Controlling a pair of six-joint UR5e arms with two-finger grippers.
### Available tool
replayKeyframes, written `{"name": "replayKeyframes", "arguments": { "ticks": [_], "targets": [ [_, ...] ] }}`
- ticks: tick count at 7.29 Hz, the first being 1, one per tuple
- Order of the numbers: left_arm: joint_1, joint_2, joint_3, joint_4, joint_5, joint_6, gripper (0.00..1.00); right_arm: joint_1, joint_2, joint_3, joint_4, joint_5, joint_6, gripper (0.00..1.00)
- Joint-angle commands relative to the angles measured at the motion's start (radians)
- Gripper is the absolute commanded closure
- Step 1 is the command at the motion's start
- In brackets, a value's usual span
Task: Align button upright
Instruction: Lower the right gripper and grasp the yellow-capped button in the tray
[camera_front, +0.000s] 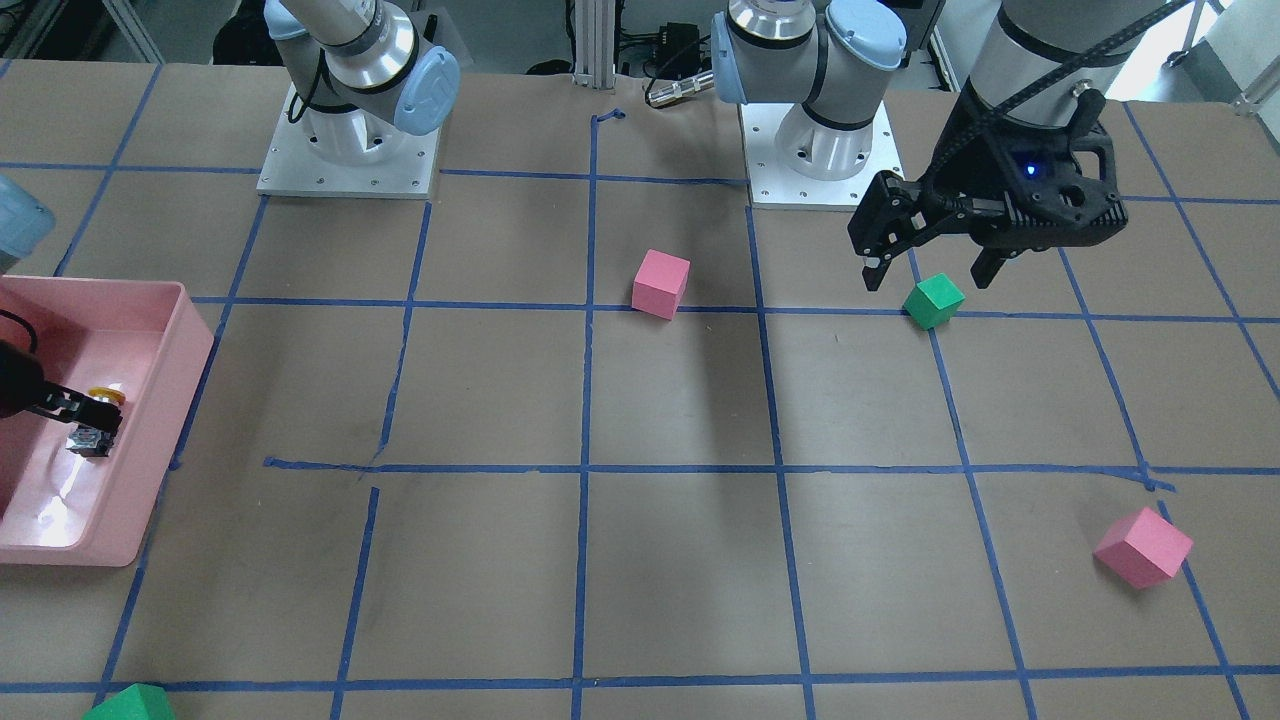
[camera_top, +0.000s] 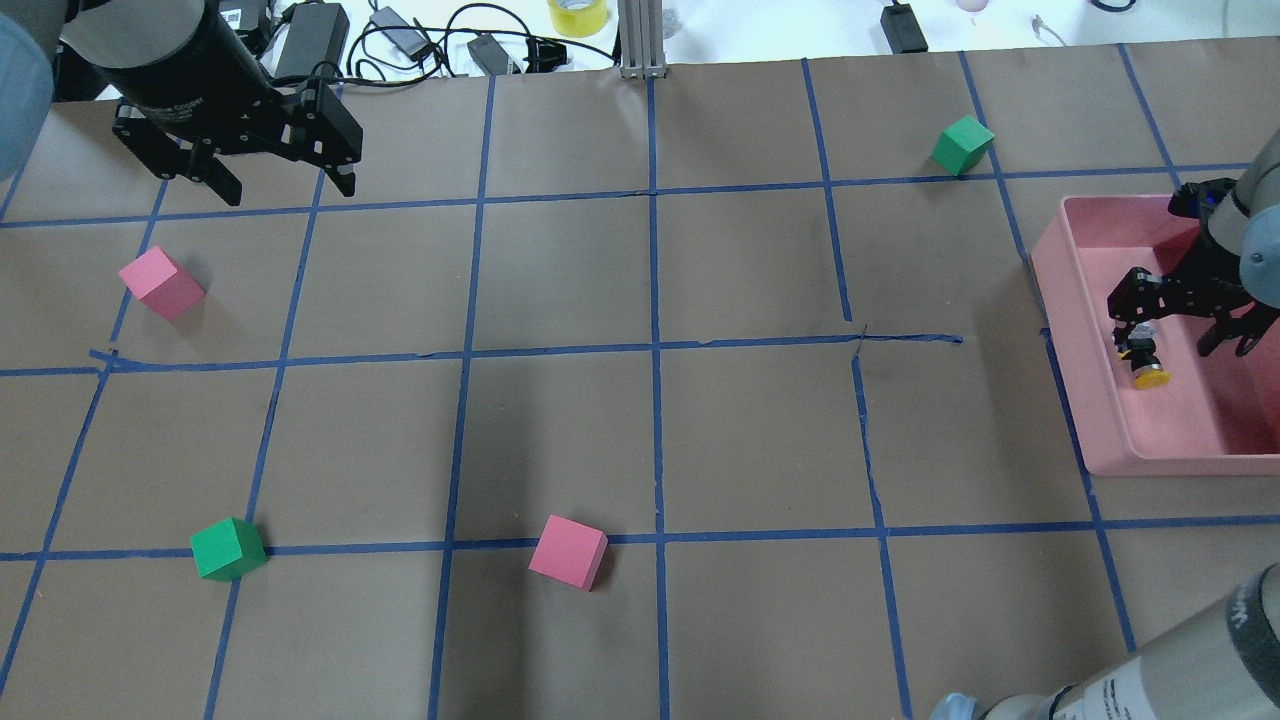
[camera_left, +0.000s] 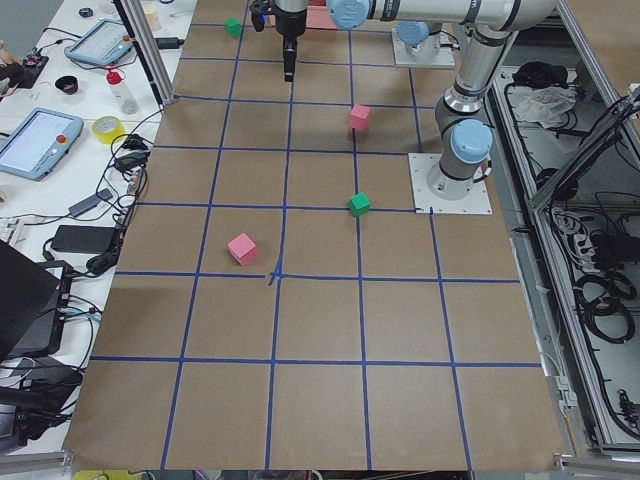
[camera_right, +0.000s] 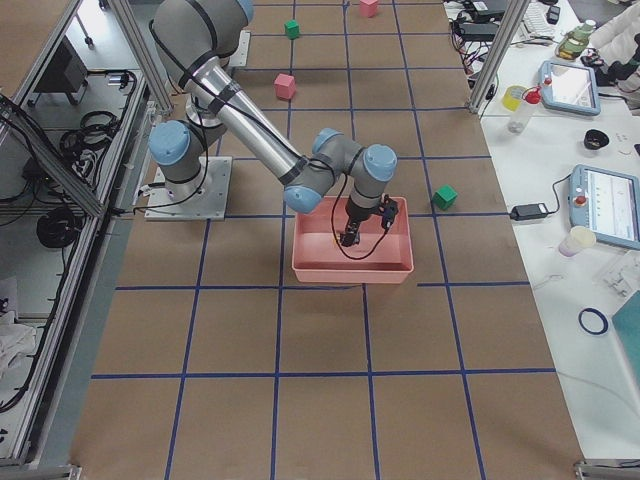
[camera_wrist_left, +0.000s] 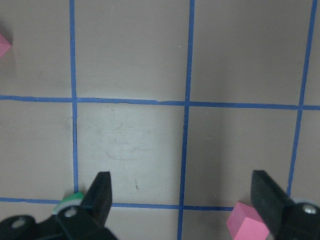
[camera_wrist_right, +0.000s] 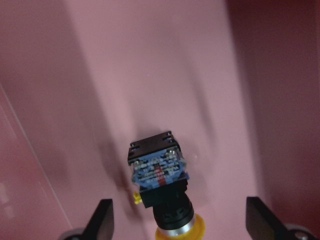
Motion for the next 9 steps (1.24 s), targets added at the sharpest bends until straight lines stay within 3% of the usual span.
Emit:
{"name": "replayKeyframes", "arguments": {
  "ticks": [1, 2, 3, 7, 9],
  "targets": [
    [0.0, 0.0, 0.0, -0.001, 0.0, 0.0, 0.0, -0.005, 0.008, 0.012, 0.004, 0.0, 0.0, 0.56],
    [0.0, 0.0, 0.0, -0.001, 0.0, 0.0, 0.0, -0.006, 0.005, 0.033, 0.007, 0.001, -0.017, 0.89],
    [0.0, 0.0, 0.0, -0.001, 0.0, 0.0, 0.0, -0.017, -0.001, 0.035, 0.013, 0.004, -0.049, 1.0],
    [0.0, 0.0, 0.0, -0.001, 0.0, 0.0, 0.0, -0.026, -0.104, 0.018, 0.033, 0.006, -0.101, 1.0],
    [0.002, 0.002, -0.002, -0.001, 0.0, 0.0, 0.0, -0.018, -0.131, -0.061, 0.135, 0.029, -0.104, 1.0]
  ]
}}
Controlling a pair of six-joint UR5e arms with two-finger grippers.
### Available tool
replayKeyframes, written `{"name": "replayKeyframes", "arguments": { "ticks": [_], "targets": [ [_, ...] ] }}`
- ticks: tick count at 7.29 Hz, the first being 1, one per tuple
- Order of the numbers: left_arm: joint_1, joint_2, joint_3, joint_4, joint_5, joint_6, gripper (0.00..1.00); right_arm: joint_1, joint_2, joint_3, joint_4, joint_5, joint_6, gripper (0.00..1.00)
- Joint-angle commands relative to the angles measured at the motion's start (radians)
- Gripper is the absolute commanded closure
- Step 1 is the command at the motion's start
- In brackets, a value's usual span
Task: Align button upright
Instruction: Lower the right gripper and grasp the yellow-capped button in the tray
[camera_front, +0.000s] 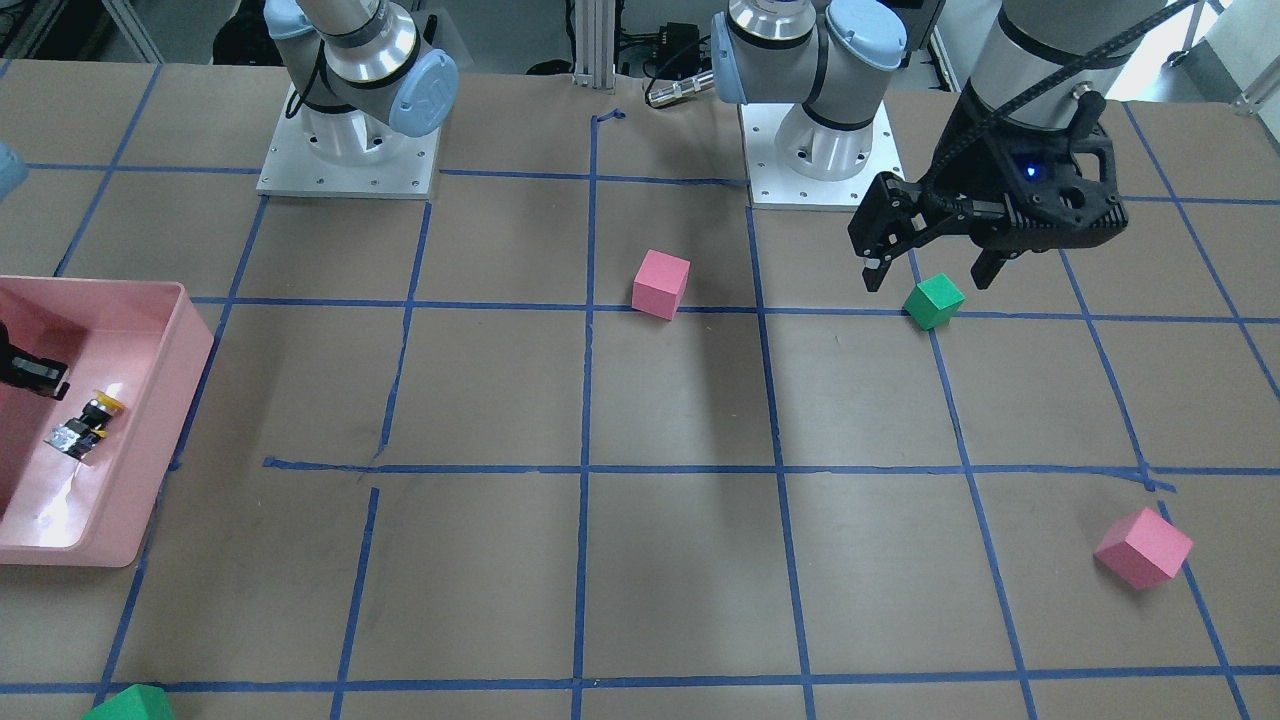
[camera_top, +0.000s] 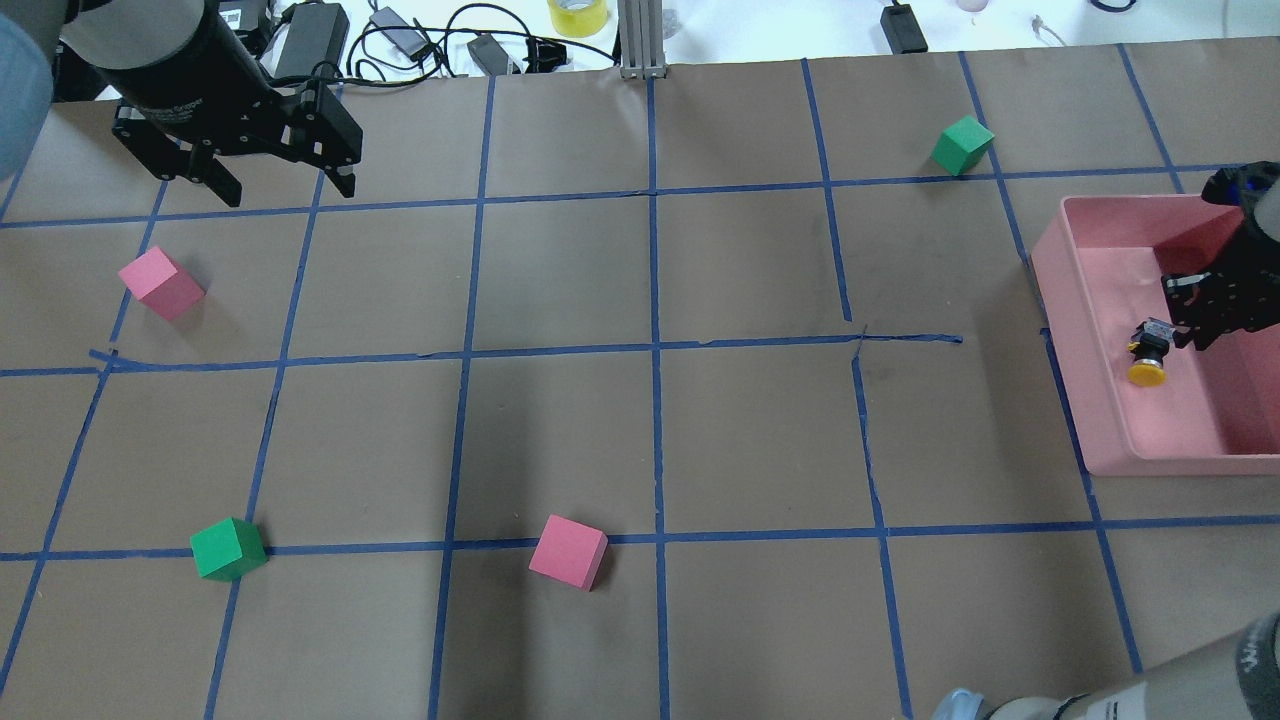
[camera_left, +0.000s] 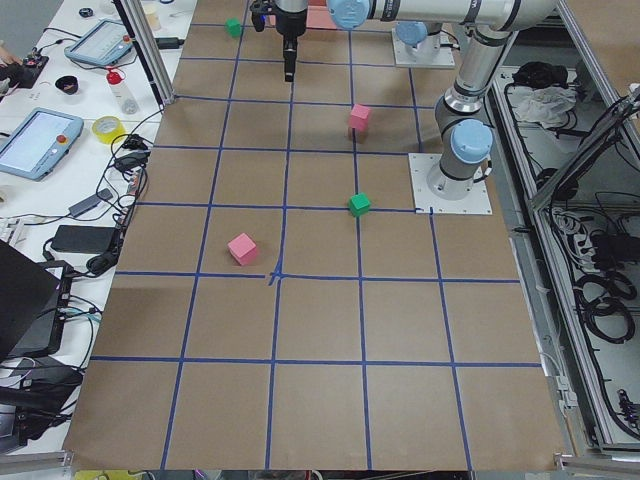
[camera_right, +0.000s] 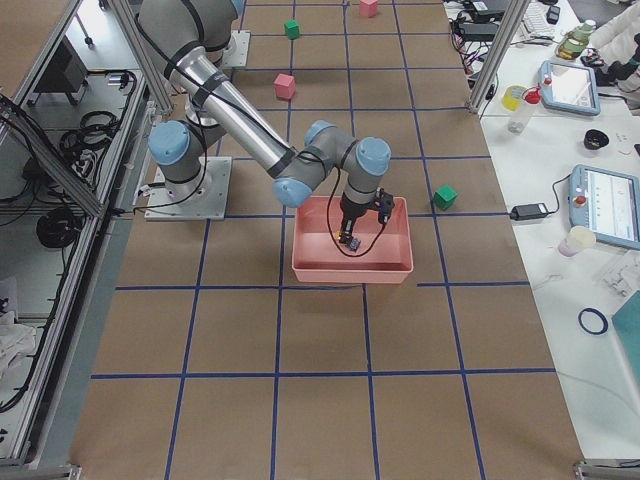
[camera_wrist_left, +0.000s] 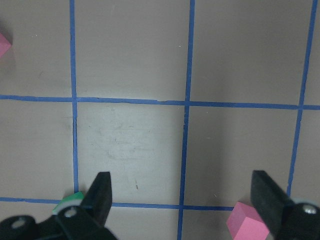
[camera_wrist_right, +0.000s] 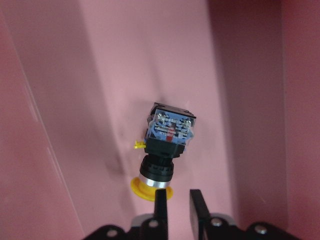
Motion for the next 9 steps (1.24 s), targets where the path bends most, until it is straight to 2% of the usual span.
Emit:
{"name": "replayKeyframes", "arguments": {
  "ticks": [1, 2, 3, 4, 6, 9],
  "targets": [
    [0.001, 0.001, -0.001, 0.0, 0.0, 0.0, 0.0, 0.005, -0.017, -0.114, 0.158, 0.047, -0.002, 1.0],
    [0.001, 0.001, -0.001, 0.0, 0.0, 0.0, 0.0, 0.005, -0.011, -0.12, 0.171, 0.053, 0.001, 1.0],
    [0.001, 0.001, -0.001, 0.002, 0.0, 0.0, 0.0, 0.007, 0.003, -0.114, 0.123, 0.071, -0.002, 0.3],
    [0.001, 0.0, 0.001, 0.002, 0.0, 0.0, 0.0, 0.005, 0.012, -0.08, 0.06, 0.082, -0.005, 0.0],
    [0.001, 0.001, -0.001, 0.002, 0.0, 0.0, 0.0, 0.005, 0.009, -0.04, 0.05, -0.007, -0.003, 0.0],
    [0.001, 0.0, -0.001, 0.002, 0.0, 0.0, 0.0, 0.005, 0.035, 0.003, 0.029, 0.024, -0.003, 0.0]
  ]
}}
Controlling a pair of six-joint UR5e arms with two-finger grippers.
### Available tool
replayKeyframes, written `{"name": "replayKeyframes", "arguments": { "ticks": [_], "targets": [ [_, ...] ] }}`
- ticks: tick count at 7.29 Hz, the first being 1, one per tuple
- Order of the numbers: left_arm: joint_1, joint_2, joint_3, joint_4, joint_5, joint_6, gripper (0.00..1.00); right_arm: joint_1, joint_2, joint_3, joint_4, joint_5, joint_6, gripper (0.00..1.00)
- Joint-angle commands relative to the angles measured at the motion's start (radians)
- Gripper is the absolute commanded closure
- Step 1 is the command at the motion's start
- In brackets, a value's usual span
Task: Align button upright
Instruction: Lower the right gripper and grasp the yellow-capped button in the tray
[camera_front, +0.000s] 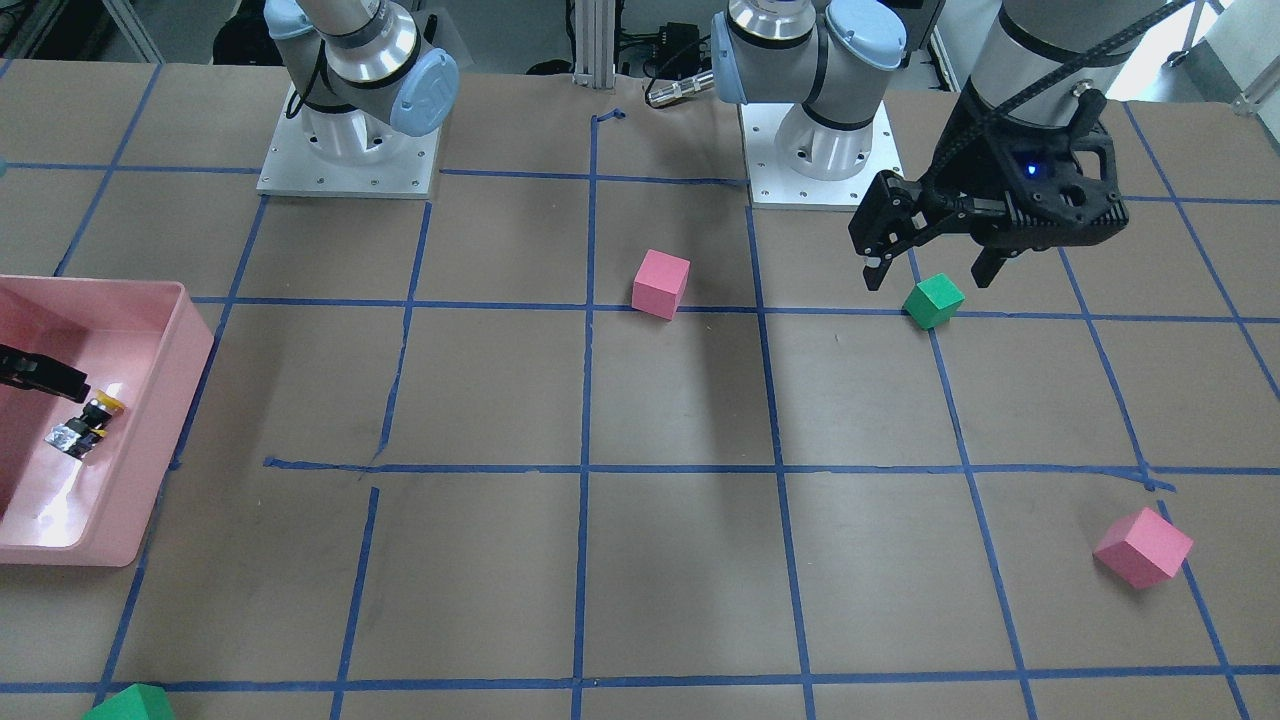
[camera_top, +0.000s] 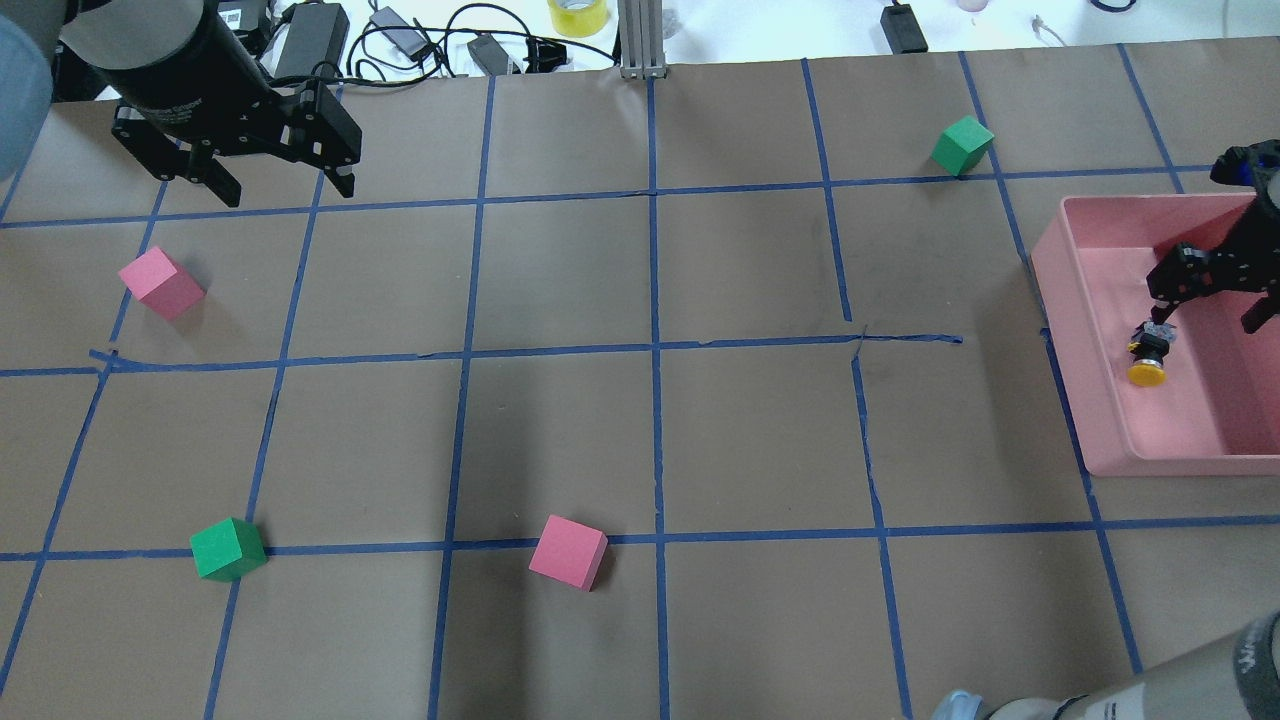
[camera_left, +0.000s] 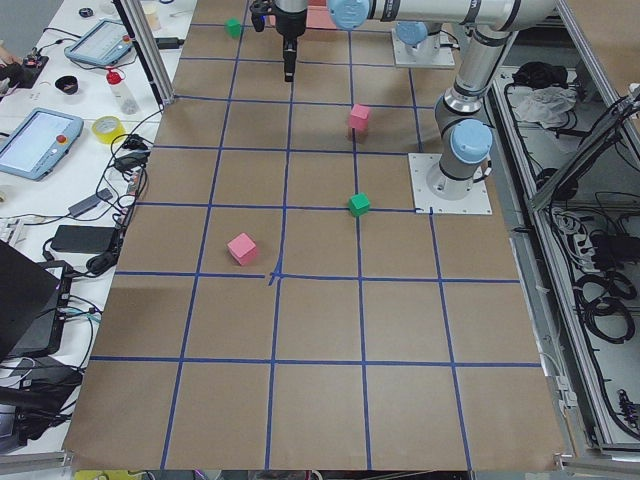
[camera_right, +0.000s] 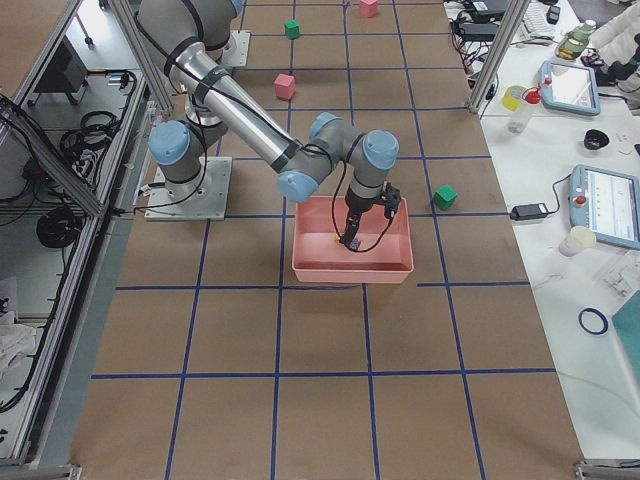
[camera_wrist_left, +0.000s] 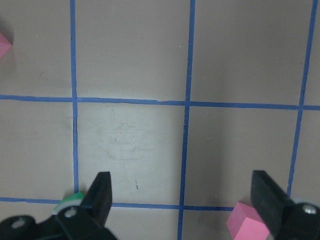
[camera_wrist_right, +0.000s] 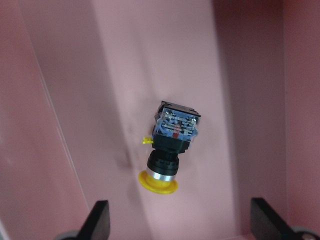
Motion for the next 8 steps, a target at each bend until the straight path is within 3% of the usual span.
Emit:
{"name": "replayKeyframes", "arguments": {
  "ticks": [1, 3, 8],
  "targets": [
    [0.0, -0.001, 0.0, 0.0, 0.0, 0.0, 0.0, 0.0, 0.023, 0.061, -0.138, 0.03, -0.001, 0.0],
    [0.0, 0.001, 0.0, 0.0, 0.0, 0.0, 0.0, -0.002, 0.026, 0.111, -0.17, 0.024, -0.022, 0.0],
    [0.0, -0.001, 0.0, 0.0, 0.0, 0.0, 0.0, -0.008, 0.058, 0.126, -0.168, 0.007, -0.03, 0.0]
  ]
}}
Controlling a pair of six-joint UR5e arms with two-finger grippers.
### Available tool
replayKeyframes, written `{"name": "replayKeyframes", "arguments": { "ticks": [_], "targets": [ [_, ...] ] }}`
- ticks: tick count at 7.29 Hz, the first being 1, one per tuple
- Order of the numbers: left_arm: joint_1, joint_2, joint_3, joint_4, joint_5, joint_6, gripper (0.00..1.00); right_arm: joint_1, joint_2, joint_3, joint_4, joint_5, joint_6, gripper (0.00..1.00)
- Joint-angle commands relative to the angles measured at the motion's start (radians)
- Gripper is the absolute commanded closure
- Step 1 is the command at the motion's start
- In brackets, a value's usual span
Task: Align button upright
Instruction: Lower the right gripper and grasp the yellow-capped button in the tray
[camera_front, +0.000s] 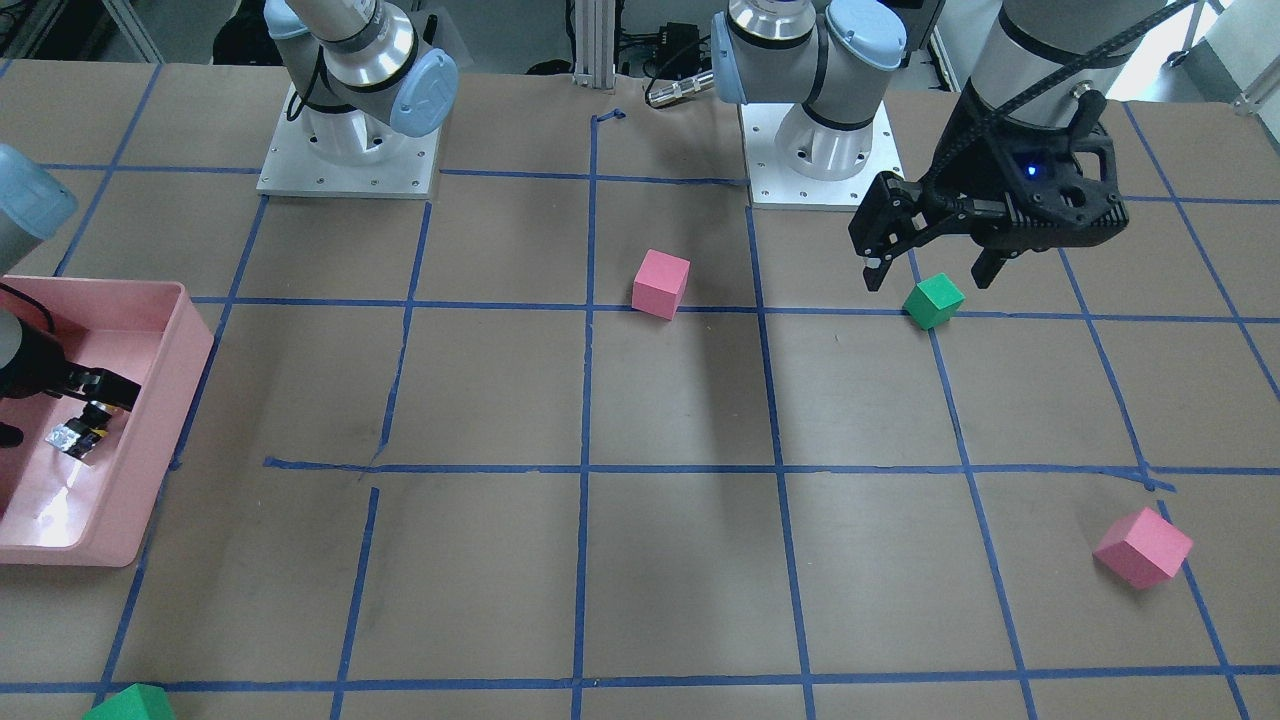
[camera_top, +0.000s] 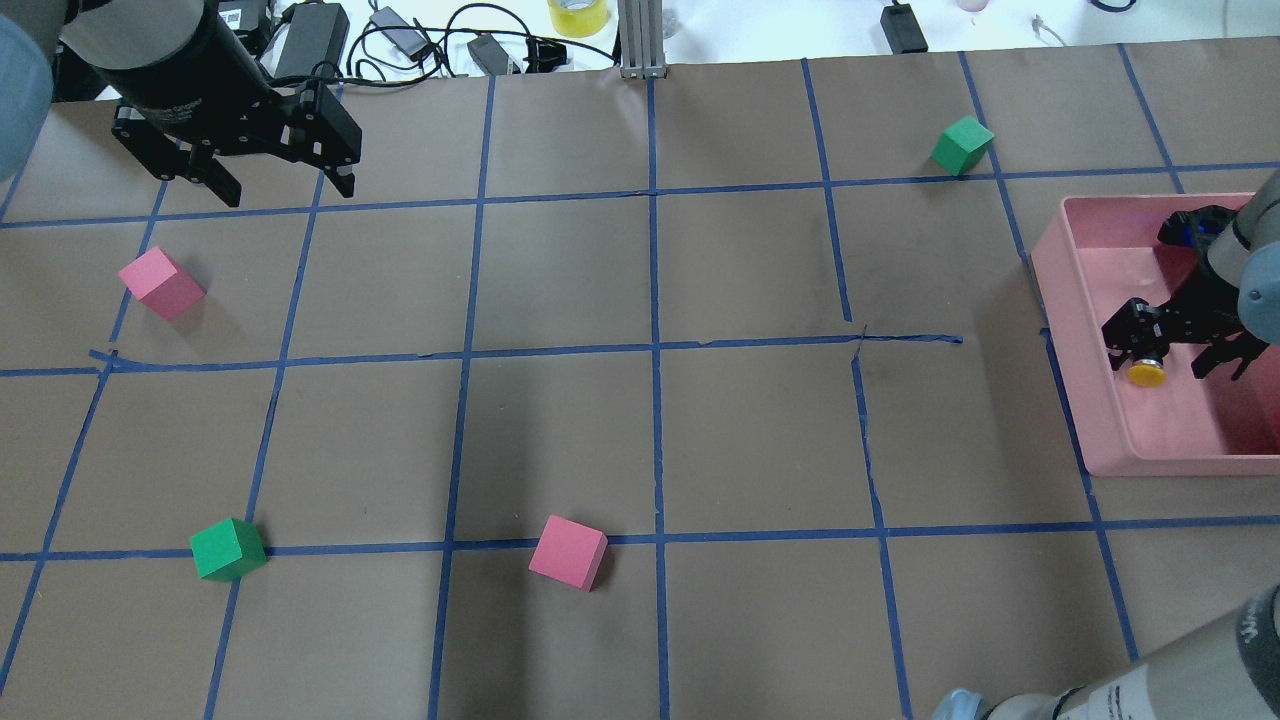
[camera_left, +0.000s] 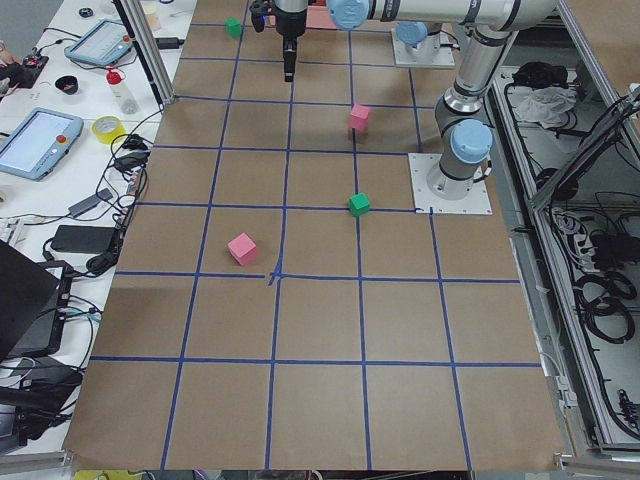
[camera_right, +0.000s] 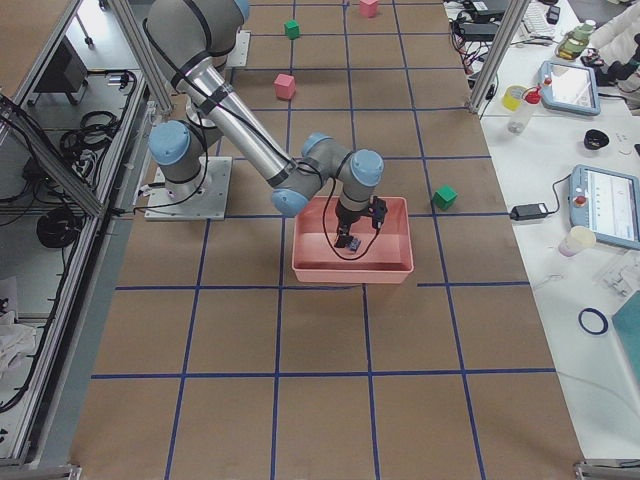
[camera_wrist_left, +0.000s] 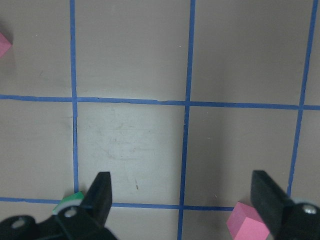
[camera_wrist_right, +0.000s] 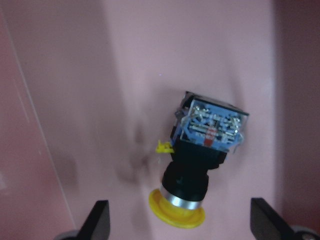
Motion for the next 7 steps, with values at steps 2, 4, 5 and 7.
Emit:
{"name": "replayKeyframes", "arguments": {
  "ticks": [2, 4, 5, 7],
  "targets": [
    [0.023, 0.001, 0.0, -0.005, 0.0, 0.0, 0.0, -0.005, 0.026, 0.002, 0.0, -0.021, 0.002, 0.01],
    [0.031, 0.001, -0.002, -0.005, -0.002, 0.0, 0.0, -0.015, 0.03, 0.002, 0.003, -0.023, 0.004, 0.3],
    [0.029, 0.003, -0.002, -0.005, -0.002, 0.0, 0.0, -0.022, 0.036, 0.002, 0.008, -0.021, 0.007, 0.61],
    [0.028, 0.013, -0.014, -0.005, 0.002, 0.0, 0.0, -0.025, 0.029, -0.004, 0.015, -0.015, 0.01, 1.0]
  ]
}}
